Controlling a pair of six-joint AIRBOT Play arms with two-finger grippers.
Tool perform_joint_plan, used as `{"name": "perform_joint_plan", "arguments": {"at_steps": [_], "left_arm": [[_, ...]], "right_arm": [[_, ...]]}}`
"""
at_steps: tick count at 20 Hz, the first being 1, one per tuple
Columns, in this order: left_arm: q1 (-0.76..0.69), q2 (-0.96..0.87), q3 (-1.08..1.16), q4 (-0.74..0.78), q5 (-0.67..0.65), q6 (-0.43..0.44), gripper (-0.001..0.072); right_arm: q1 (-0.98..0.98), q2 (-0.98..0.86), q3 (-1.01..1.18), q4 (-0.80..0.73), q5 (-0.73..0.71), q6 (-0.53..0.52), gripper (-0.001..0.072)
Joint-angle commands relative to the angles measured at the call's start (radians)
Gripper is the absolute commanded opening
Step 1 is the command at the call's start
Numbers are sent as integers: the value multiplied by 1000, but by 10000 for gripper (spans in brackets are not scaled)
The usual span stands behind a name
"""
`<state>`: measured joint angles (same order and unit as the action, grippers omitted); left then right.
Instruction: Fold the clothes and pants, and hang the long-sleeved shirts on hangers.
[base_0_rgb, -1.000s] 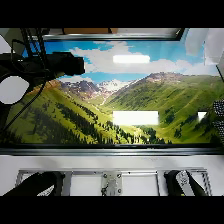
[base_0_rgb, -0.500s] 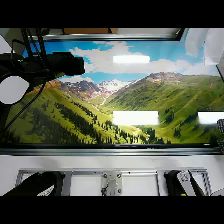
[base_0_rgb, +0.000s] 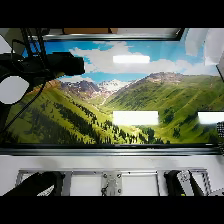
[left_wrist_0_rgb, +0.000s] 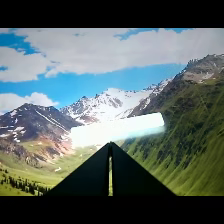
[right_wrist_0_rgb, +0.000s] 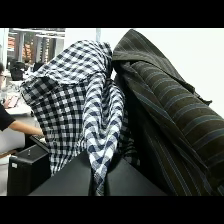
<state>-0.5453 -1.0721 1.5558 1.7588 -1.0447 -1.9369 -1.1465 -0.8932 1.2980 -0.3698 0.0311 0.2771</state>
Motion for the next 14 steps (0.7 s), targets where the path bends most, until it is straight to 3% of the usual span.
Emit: {"name": "perform_joint_plan", "arguments": {"at_steps": [1,2,3,4,5,7,11,14], "left_arm": [[1,1,0,1,0,0,16],[1,1,0,1,0,0,16],[1,1,0,1,0,0,16],[1,1,0,1,0,0,17],[1,1,0,1,0,0,17],[1,1,0,1,0,0,17],[1,1,0,1,0,0,16],[1,0,0,0,0,0,17]], "right_arm": [[-1,7,-13,0,16,0,34],[-1,8,-14,0,39,0,55],[-1,10,-14,0,59,0,240],[-1,14,-14,0,78,0,469],[0,20,-14,0,90,0,546],[1,47,-14,1,100,0,464],[1,132,-14,166,188,0,467],[2,166,-14,275,562,0,466]]}}
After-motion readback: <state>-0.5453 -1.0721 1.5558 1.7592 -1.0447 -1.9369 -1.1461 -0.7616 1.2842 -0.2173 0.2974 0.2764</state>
